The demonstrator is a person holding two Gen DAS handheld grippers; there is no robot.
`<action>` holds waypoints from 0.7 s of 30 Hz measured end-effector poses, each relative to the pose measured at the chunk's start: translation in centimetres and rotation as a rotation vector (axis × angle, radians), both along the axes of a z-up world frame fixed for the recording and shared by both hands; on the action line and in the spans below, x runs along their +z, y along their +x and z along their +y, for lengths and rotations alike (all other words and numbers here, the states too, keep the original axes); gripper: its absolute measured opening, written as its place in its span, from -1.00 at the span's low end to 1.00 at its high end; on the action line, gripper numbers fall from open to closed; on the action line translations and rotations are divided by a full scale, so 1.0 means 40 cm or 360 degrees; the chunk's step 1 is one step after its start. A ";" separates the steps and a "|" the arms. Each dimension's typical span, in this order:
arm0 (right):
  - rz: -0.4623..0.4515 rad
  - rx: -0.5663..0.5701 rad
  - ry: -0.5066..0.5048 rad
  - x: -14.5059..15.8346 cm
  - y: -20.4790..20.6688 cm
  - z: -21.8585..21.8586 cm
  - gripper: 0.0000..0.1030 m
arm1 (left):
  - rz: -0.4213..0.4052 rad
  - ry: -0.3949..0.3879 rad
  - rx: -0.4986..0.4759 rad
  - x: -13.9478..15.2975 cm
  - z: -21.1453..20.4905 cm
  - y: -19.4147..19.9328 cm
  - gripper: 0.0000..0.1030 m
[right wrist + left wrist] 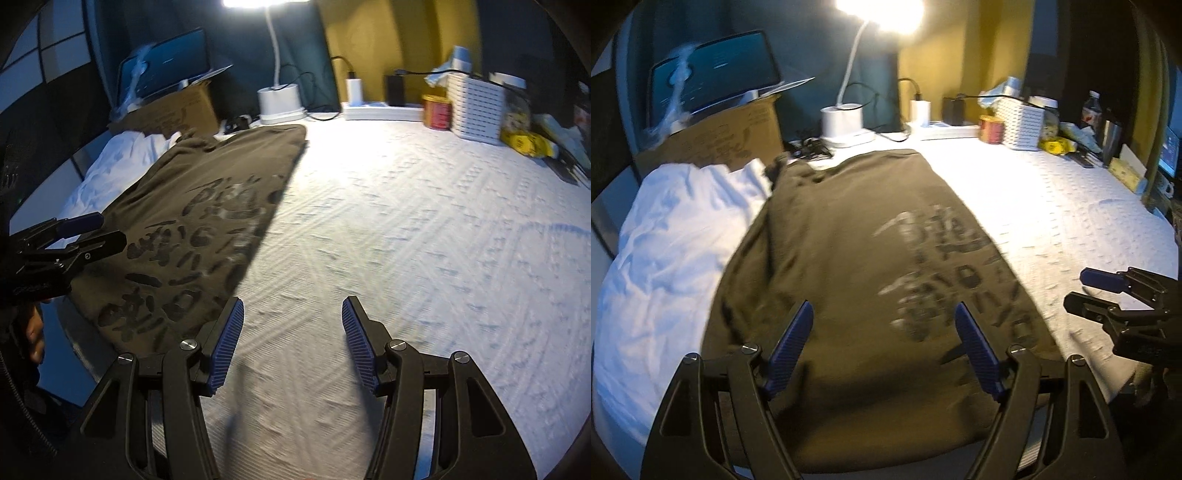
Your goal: Fold small clothes
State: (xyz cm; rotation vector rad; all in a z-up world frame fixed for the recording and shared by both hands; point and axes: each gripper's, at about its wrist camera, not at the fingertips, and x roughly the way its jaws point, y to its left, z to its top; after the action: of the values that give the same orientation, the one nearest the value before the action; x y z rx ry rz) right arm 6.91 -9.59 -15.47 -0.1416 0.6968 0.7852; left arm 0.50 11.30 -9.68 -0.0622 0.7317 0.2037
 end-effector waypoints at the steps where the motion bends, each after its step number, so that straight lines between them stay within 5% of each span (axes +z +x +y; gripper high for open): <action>1: 0.0002 -0.0017 0.0002 -0.001 0.003 -0.012 0.15 | -0.0002 -0.0002 -0.0020 0.001 -0.011 0.006 0.53; 12: -0.0023 -0.0213 0.0033 0.012 0.044 -0.127 0.17 | -0.0072 -0.0013 -0.0174 0.039 -0.127 0.054 0.56; 15: -0.0050 -0.0263 0.0034 0.023 0.055 -0.158 0.17 | -0.0102 -0.0012 -0.0224 0.055 -0.158 0.067 0.87; 21: -0.0092 -0.0376 0.0058 0.050 0.080 -0.220 0.18 | -0.0153 0.0095 -0.0295 0.088 -0.211 0.097 0.91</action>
State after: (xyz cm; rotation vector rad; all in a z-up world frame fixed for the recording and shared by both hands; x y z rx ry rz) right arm 10.10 -18.39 -13.48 -0.0476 0.6309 0.5647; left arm 4.36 2.85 -6.17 0.0521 0.6309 0.0450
